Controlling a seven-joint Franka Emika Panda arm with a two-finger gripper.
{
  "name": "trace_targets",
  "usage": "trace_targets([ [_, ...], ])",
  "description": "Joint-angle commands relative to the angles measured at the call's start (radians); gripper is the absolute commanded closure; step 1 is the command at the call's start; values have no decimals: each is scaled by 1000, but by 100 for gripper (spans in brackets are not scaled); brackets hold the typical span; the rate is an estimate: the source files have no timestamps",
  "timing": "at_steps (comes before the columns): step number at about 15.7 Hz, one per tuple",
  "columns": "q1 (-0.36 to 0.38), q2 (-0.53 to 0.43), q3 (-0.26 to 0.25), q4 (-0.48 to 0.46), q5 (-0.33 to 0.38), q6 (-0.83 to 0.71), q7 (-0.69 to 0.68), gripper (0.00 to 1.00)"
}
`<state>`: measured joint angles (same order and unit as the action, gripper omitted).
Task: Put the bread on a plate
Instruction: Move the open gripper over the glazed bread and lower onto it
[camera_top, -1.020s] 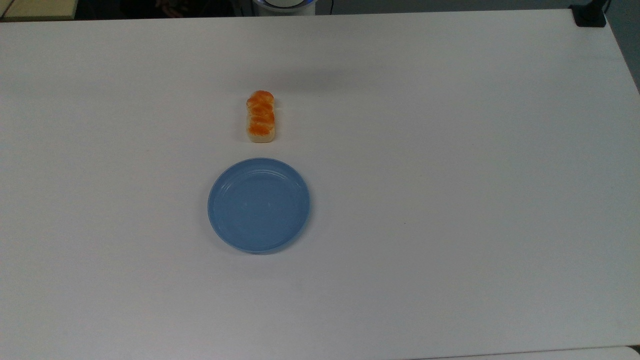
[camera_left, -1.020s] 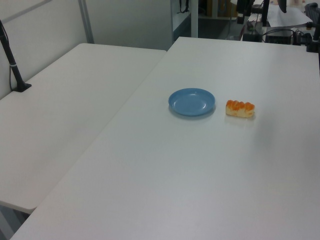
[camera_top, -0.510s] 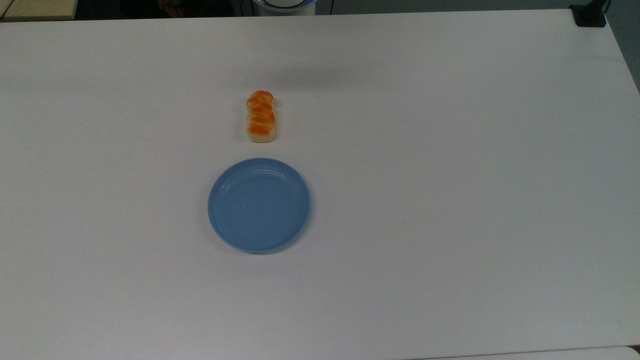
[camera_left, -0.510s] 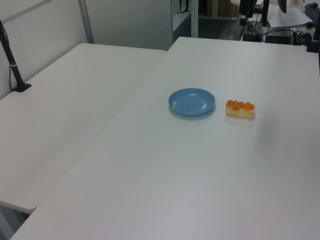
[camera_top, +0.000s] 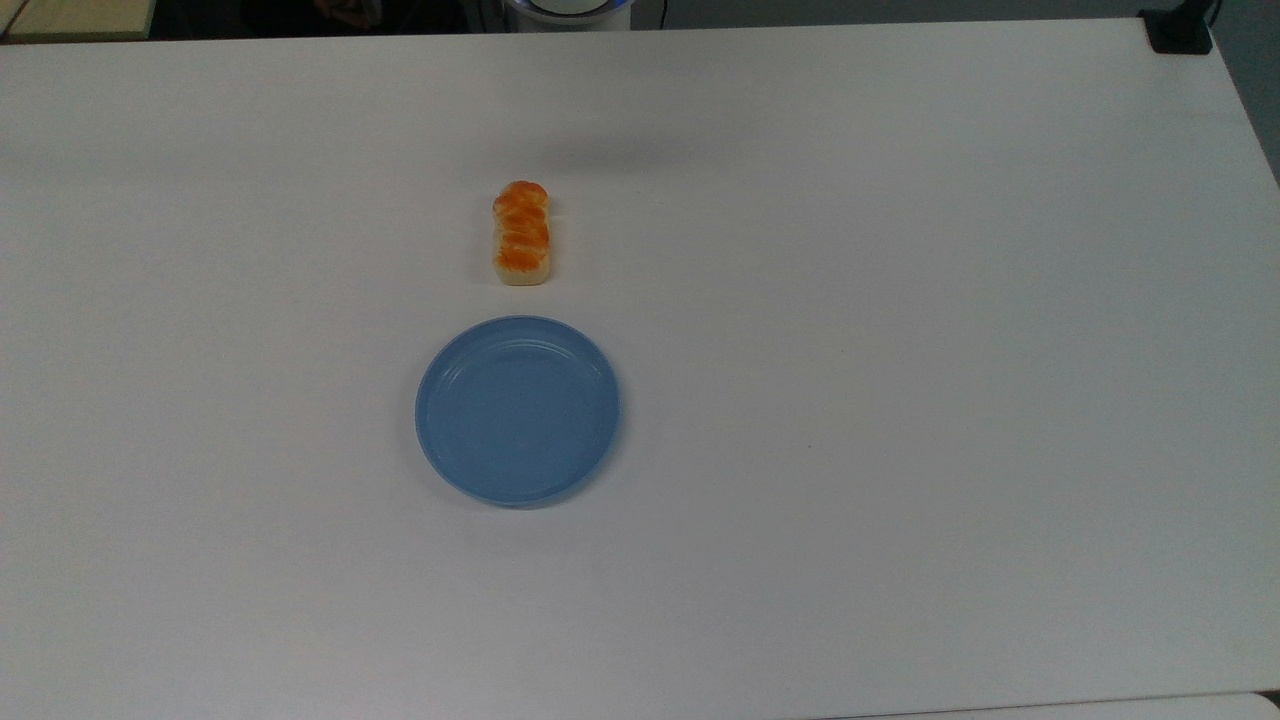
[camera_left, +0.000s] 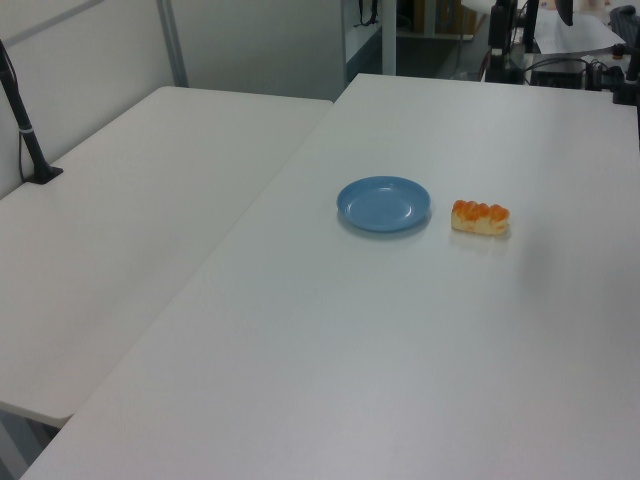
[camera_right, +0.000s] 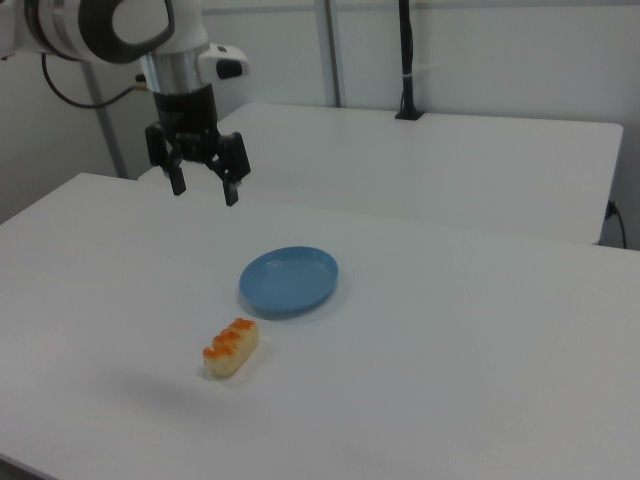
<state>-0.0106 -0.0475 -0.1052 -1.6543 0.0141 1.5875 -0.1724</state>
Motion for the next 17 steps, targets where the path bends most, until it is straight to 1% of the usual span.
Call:
trace_targets([
  [1,6,-61,4,-154,14,90,-27,0],
  [6,-5,-81,44,-329,7,251,-27,0],
  [11,-3,-68,56,-473,3,425,-25,7],
  [12,-3,-48,56,-501,3,472,-22,9],
  [14,-3,-19,56,-524,-2,535,-21,10],
  [17,-6,8,56,-559,-32,597,-21,11],
])
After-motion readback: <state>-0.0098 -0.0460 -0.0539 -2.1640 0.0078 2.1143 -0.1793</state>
